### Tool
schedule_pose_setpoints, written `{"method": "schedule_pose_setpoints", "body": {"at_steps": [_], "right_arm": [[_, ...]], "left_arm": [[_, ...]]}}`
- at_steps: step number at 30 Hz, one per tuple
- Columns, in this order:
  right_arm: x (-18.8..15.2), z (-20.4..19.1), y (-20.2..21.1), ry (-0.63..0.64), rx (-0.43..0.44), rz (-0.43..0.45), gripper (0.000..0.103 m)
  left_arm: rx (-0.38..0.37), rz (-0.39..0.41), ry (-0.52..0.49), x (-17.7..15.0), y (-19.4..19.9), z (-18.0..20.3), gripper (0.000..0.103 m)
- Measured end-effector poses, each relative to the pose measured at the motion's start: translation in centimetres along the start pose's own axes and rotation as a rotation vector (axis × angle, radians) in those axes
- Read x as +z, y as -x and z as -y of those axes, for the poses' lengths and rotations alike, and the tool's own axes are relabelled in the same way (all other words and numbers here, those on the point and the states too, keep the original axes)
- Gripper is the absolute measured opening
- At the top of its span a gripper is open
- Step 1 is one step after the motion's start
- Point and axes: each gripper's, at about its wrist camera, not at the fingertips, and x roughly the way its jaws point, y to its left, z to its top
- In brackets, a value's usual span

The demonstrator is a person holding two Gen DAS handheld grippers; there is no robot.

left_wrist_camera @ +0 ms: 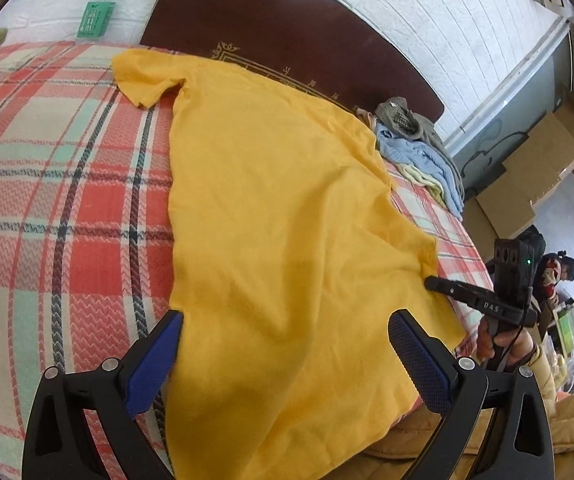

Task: Fold clothes

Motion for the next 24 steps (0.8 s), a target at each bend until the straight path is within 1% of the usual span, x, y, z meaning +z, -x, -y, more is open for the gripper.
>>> {"method": "schedule_pose_setpoints", "body": {"at_steps": [1, 6, 7, 9, 10, 11, 12, 13, 15, 16, 19, 22, 24], "right_arm": [[-0.2, 0.1, 0.8, -0.009, 0.019, 0.014, 0.007], [-1.3, 0.2, 5.2, -0.031, 0.101, 0.076, 0.007], [-1.5, 0.1, 5.6, -0.024, 0.108, 0.074, 0.007], [-1.9, 0.0, 5.5, -0.002, 0.087, 0.031, 0.008], [-2.1, 0.4, 5.2, -0.001, 0.080, -0.001, 0.011], [-2.1, 0.7, 4.8, 0.000, 0.061, -0.031, 0.026], [-2.1, 0.9, 4.4, -0.001, 0.026, -0.057, 0.051], [-2.1, 1.1, 4.3, 0.000, 0.007, -0.066, 0.059], [-1.8, 1.8, 5.3, 0.003, 0.019, -0.027, 0.060], [-1.5, 2.3, 6.0, -0.004, 0.028, 0.007, 0.060], [0.2, 4.1, 7.3, -0.055, 0.024, 0.090, 0.060], [2.4, 6.0, 7.2, -0.098, 0.012, 0.127, 0.061], [4.0, 7.5, 6.6, -0.128, 0.022, 0.136, 0.061]], "left_arm": [[0.003, 0.010, -0.008, 0.2, 0.4, 0.5, 0.102], [-0.054, 0.038, -0.111, 0.9, 2.0, 3.9, 0.102], [-0.069, 0.037, -0.139, 1.1, 2.0, 4.8, 0.102], [-0.088, 0.023, -0.186, 1.2, 1.3, 6.4, 0.102], [-0.080, 0.011, -0.213, 1.3, 0.7, 7.3, 0.102], [-0.069, -0.001, -0.239, 1.4, 0.1, 8.1, 0.102], [-0.066, -0.015, -0.264, 1.5, -0.6, 8.9, 0.102], [-0.064, -0.030, -0.288, 1.5, -1.2, 9.7, 0.102], [-0.115, -0.066, -0.314, 1.2, -2.5, 11.3, 0.102], [-0.139, -0.085, -0.327, 0.9, -3.2, 12.1, 0.102], [-0.183, -0.151, -0.398, 0.1, -5.5, 15.3, 0.102], [-0.234, -0.220, -0.485, -0.6, -8.2, 19.1, 0.102], [-0.235, -0.252, -0.522, -1.0, -9.8, 21.0, 0.102]]}}
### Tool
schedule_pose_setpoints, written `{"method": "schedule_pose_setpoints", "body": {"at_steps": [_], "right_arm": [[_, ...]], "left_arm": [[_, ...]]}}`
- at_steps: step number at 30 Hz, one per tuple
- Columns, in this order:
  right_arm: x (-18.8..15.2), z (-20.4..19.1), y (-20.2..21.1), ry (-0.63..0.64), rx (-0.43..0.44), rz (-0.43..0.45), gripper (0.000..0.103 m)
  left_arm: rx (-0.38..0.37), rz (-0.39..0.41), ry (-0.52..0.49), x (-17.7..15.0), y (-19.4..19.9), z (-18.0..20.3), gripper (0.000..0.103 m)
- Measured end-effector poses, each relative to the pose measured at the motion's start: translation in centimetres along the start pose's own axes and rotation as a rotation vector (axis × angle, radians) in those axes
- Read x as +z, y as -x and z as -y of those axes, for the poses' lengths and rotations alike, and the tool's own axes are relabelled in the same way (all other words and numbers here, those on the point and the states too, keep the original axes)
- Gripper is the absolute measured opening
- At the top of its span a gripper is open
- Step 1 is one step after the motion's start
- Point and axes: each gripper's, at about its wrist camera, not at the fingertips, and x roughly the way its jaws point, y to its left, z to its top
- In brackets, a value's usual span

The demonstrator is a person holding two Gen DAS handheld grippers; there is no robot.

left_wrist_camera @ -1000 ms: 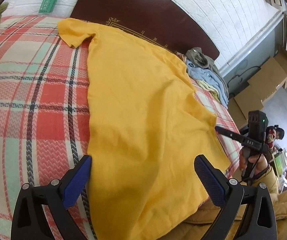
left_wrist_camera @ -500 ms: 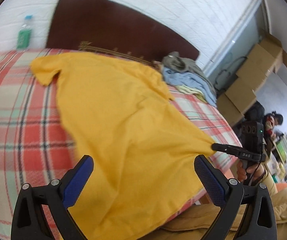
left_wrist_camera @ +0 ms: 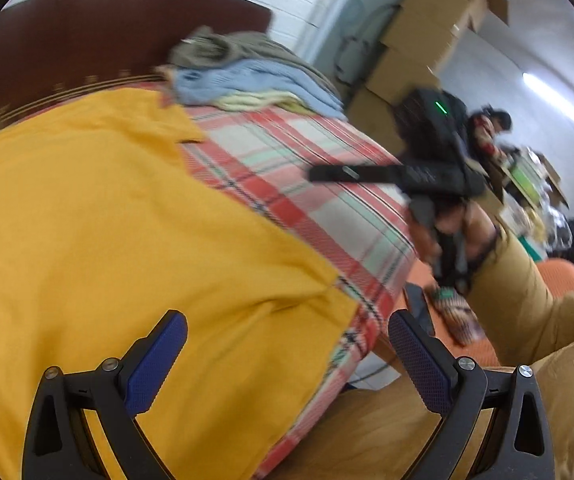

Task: Fold clothes

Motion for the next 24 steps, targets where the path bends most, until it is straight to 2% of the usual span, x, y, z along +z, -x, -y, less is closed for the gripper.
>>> {"method": "schedule_pose_setpoints", "body": {"at_steps": [5, 10, 13, 18, 24], "right_arm": [[4.1, 2.0, -2.7, -0.051, -0.004, 0.004, 0.061], [7.7, 3.5, -5.7, -0.107, -0.001, -0.003, 0.061], [9.5, 4.5, -7.7, -0.128, -0.021, -0.013, 0.061], [11.5, 6.0, -10.8, -0.155, -0.080, -0.037, 0.062], [12.3, 6.3, -12.7, -0.164, -0.054, -0.004, 0.062]], "left_arm": [[0.030, -0.090, -0.042, 2.3, -4.8, 1.9, 0.102], [0.144, -0.156, -0.028, 2.7, -7.7, 1.9, 0.102], [0.182, -0.181, -0.021, 2.2, -8.6, 1.7, 0.102], [0.194, -0.157, 0.022, 1.9, -8.1, 0.8, 0.093], [0.170, -0.121, 0.083, 1.7, -7.3, -0.3, 0.078]]}}
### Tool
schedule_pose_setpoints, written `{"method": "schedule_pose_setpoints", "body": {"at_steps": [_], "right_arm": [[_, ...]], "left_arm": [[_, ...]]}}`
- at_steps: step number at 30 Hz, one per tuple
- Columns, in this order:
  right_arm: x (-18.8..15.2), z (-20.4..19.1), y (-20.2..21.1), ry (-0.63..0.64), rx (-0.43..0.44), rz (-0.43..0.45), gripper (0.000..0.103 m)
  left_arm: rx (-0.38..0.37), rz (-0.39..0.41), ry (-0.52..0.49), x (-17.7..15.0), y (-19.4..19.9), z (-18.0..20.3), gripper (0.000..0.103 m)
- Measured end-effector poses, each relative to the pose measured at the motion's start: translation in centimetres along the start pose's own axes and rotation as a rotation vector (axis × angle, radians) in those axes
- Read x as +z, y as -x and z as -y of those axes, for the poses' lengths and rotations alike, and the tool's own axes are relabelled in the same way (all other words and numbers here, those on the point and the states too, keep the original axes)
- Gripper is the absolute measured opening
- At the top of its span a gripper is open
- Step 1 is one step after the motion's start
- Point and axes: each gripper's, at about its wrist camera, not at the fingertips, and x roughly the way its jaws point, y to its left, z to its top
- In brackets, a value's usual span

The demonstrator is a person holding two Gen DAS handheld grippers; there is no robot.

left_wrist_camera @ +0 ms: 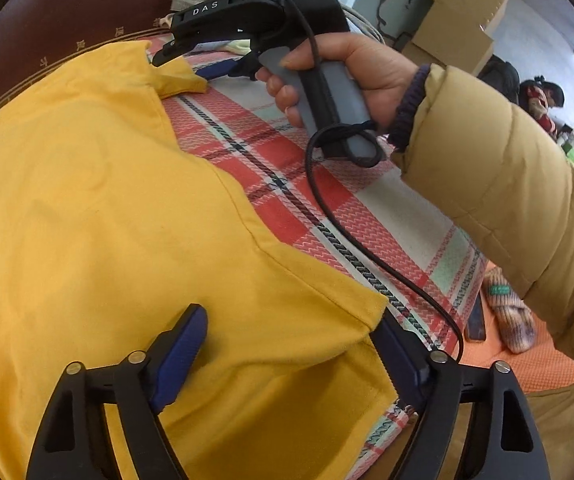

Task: Fold clothes

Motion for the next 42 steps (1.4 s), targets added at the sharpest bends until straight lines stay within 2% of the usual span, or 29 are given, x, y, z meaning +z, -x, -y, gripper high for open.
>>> {"method": "schedule_pose_setpoints", "body": {"at_steps": [1, 2, 3, 5, 6, 7, 9, 18, 21, 24, 26, 27, 29, 30, 31, 40, 41, 42], "right_arm": [[0.0, -0.1, -0.2, 0.012, -0.001, 0.008, 0.062], [0.0, -0.1, -0.4, 0.023, -0.002, 0.017, 0.056], [0.0, 0.0, -0.6, 0.028, -0.005, 0.020, 0.041], [0.1, 0.8, -0.9, -0.006, 0.005, 0.005, 0.018], [0.2, 1.2, -0.9, -0.028, 0.021, 0.000, 0.013], [0.3, 1.5, -0.8, -0.041, 0.034, -0.006, 0.011], [0.5, 1.8, -0.4, -0.053, 0.060, -0.016, 0.010], [2.5, -2.9, 3.1, 0.003, 0.201, 0.033, 0.010], [3.3, -5.1, 3.7, 0.021, 0.256, 0.050, 0.010], [3.8, -7.6, 3.1, 0.048, 0.267, 0.045, 0.010], [4.0, -9.2, 2.1, 0.060, 0.267, 0.031, 0.010], [4.1, -9.8, 1.4, 0.055, 0.268, 0.021, 0.010], [4.1, -10.9, -0.3, 0.046, 0.268, 0.000, 0.010], [4.1, -11.5, -1.2, 0.045, 0.259, -0.010, 0.010], [4.1, -12.0, -2.2, 0.042, 0.253, -0.024, 0.010], [1.9, -14.5, -10.6, 0.043, 0.185, -0.182, 0.010], [1.6, -14.8, -11.3, 0.057, 0.174, -0.205, 0.011], [1.4, -15.1, -11.8, 0.074, 0.160, -0.223, 0.018]], "left_arm": [[-0.002, 0.005, 0.008, -0.1, 0.1, -0.2, 0.072], [-0.002, 0.008, 0.014, -0.1, 0.2, -0.3, 0.069], [-0.005, 0.010, 0.022, -0.1, 0.3, -0.5, 0.066], [-0.013, 0.015, 0.039, -0.2, 0.5, -0.9, 0.058], [-0.025, 0.017, 0.049, -0.2, 0.6, -1.1, 0.053], [-0.039, 0.020, 0.059, -0.2, 0.7, -1.4, 0.050], [-0.067, 0.028, 0.078, -0.2, 0.9, -1.9, 0.038], [-0.220, 0.119, 0.158, -0.2, 2.9, -4.2, 0.033], [-0.252, 0.158, 0.186, -0.5, 4.1, -5.6, 0.030], [-0.261, 0.185, 0.206, -0.8, 4.9, -6.5, 0.030], [-0.258, 0.199, 0.218, -1.0, 5.5, -7.4, 0.032], [-0.252, 0.205, 0.225, -1.3, 5.8, -7.7, 0.037], [-0.235, 0.216, 0.245, -1.9, 6.3, -8.5, 0.056], [-0.225, 0.225, 0.262, -2.3, 6.5, -8.9, 0.073], [-0.216, 0.234, 0.281, -2.6, 6.7, -9.4, 0.077], [-0.191, 0.263, 0.362, -4.6, 7.8, -12.6, 0.080], [-0.190, 0.263, 0.365, -4.7, 7.8, -12.8, 0.080], [-0.188, 0.264, 0.368, -4.8, 7.8, -13.0, 0.081]]}}
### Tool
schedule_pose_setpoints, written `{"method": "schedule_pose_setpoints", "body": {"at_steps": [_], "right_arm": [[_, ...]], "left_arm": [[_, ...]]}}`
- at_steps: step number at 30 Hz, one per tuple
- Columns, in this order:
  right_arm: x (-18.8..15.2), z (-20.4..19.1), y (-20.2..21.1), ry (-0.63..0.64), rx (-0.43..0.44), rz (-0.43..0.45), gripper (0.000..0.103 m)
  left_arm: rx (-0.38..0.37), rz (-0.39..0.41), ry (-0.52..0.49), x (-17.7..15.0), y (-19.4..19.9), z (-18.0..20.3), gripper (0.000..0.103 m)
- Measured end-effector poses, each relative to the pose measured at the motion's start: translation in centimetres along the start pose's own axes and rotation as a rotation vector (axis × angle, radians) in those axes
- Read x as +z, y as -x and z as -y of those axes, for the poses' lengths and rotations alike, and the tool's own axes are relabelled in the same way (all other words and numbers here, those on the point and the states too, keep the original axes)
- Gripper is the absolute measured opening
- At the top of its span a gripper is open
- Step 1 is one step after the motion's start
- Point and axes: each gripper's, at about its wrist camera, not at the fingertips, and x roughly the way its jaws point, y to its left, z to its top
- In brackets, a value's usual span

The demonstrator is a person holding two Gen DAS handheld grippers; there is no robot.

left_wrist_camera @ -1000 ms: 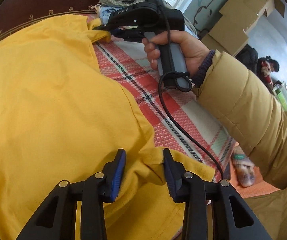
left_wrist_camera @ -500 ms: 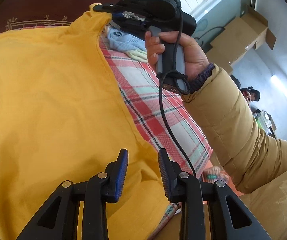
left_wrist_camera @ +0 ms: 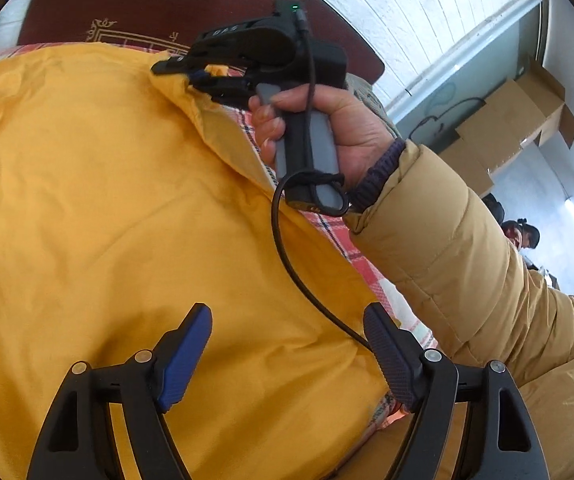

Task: Fold clothes

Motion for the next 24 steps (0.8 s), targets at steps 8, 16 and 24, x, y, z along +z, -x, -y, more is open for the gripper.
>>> {"method": "schedule_pose_setpoints", "body": {"at_steps": [8, 16, 24], "right_arm": [[-2.8, -2.7, 6.4, 0.189, 0.014, 0.040, 0.063], [-16.2, 1.0, 16.1, 0.180, -0.049, 0.063, 0.073], [-26.9, 1.6, 17.7, 0.127, -0.074, 0.073, 0.073]], "left_arm": [[0.000, 0.003, 0.001, -0.2, 0.4, -1.3, 0.082], [-0.032, -0.010, -0.020, 0.6, -0.6, -0.9, 0.083], [-0.076, -0.067, -0.078, 2.0, -3.5, 2.1, 0.083]]}}
